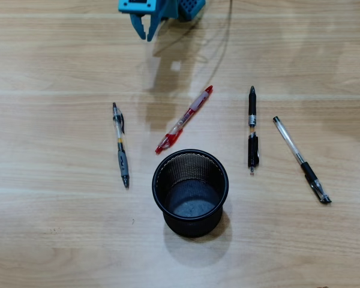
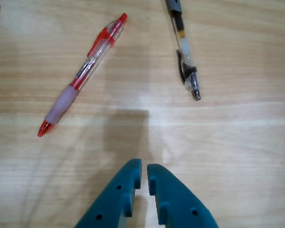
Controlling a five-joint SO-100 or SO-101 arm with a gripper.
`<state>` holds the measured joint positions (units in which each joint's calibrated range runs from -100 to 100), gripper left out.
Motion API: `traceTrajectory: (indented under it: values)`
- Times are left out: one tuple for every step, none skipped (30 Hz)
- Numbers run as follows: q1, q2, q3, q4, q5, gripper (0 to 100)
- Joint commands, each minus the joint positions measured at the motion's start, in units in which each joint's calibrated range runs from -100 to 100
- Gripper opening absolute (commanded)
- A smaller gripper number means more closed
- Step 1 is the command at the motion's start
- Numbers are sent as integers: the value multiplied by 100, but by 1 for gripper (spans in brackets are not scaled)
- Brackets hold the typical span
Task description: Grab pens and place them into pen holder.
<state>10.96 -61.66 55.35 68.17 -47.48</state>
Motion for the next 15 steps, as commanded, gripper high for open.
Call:
traceTrajectory:
  values:
    - [-11,1475,-1141,-329,-14,2]
    - [-2,1735,-1330,-372,-9,2]
    - [7,2189,-1637,-476,-4,2]
    - [7,2424,-1808,-527,-4,2]
    - [7,2685,-2006,-570,11,2]
    - [-2,2911,-2223,-605,77,2]
    - [-2,3205,-2466,-605,168,2]
    - [7,3516,-2745,-605,255,2]
    - [25,3869,-3079,-545,331,2]
    - [34,4196,-3421,-519,387,2]
    - [43,4507,-3755,-519,428,2]
    - [43,4801,-4052,-501,463,2]
    - [43,5087,-4377,-424,494,2]
    - [43,5347,-4701,-312,509,2]
    - [52,5608,-5026,-166,514,2]
